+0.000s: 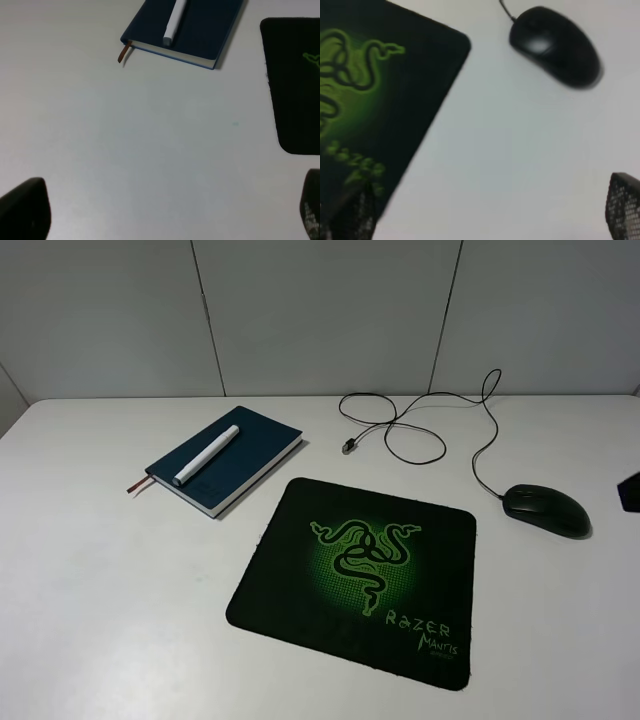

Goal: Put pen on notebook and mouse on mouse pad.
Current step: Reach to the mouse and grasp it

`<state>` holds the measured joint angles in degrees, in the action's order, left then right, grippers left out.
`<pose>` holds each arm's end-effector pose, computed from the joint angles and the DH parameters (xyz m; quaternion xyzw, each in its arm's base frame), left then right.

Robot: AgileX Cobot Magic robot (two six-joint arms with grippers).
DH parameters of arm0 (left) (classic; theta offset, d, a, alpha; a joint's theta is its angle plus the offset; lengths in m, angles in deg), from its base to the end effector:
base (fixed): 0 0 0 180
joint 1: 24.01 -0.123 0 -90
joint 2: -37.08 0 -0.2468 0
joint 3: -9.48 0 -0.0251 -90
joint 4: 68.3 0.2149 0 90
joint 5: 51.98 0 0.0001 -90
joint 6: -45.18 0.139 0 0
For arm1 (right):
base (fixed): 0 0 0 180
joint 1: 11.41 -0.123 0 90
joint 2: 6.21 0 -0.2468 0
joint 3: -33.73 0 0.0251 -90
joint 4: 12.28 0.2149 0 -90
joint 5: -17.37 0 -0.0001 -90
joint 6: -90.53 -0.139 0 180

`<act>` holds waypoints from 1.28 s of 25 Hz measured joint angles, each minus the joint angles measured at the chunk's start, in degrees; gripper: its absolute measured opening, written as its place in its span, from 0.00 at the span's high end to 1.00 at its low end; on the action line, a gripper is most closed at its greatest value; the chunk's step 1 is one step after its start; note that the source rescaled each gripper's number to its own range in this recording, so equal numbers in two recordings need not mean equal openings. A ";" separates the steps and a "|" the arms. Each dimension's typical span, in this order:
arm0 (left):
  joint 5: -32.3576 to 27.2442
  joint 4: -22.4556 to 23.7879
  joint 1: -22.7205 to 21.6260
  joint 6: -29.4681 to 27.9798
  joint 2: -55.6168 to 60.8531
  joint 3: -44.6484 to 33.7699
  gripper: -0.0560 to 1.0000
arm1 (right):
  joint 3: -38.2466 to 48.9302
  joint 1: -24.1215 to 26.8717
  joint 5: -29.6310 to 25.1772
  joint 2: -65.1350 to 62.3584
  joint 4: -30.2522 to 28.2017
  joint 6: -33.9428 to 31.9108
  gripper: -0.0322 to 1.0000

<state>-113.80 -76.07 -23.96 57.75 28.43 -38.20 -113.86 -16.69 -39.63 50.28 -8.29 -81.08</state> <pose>0.0428 -0.0166 0.2354 0.0973 0.8503 -0.0114 0.5171 0.1546 0.0224 0.2431 -0.1042 0.9498 0.0255 0.2938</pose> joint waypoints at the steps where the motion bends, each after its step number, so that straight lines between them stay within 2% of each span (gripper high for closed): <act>1: 0.00 0.00 0.00 0.00 0.00 0.00 0.00 | -1.41 0.00 0.95 3.33 -0.55 1.54 0.00; 10: 0.00 0.00 0.00 0.00 0.00 0.00 0.00 | -15.20 0.00 6.85 29.71 -2.23 15.50 0.00; 15: 0.00 0.00 0.00 0.00 0.00 0.00 0.00 | -20.91 0.00 10.99 38.61 -2.23 21.31 0.00; 19: 0.00 0.00 0.00 0.00 0.00 0.00 0.00 | -21.89 0.00 14.84 42.81 -2.36 24.18 0.00; 24: 0.00 0.00 0.00 0.00 0.00 0.00 0.00 | -21.99 0.00 14.63 46.35 -4.38 29.40 0.00; 27: 0.00 0.00 0.00 0.00 0.00 0.00 0.00 | -21.99 0.00 11.96 47.09 -6.43 34.77 0.00; 32: 0.00 0.00 0.00 0.00 0.00 0.00 0.00 | -21.99 2.03 8.96 47.48 -7.85 37.33 0.00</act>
<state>-113.80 -76.07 -23.96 57.75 28.43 -38.20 -135.85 -14.66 -30.67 97.76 -16.14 -43.76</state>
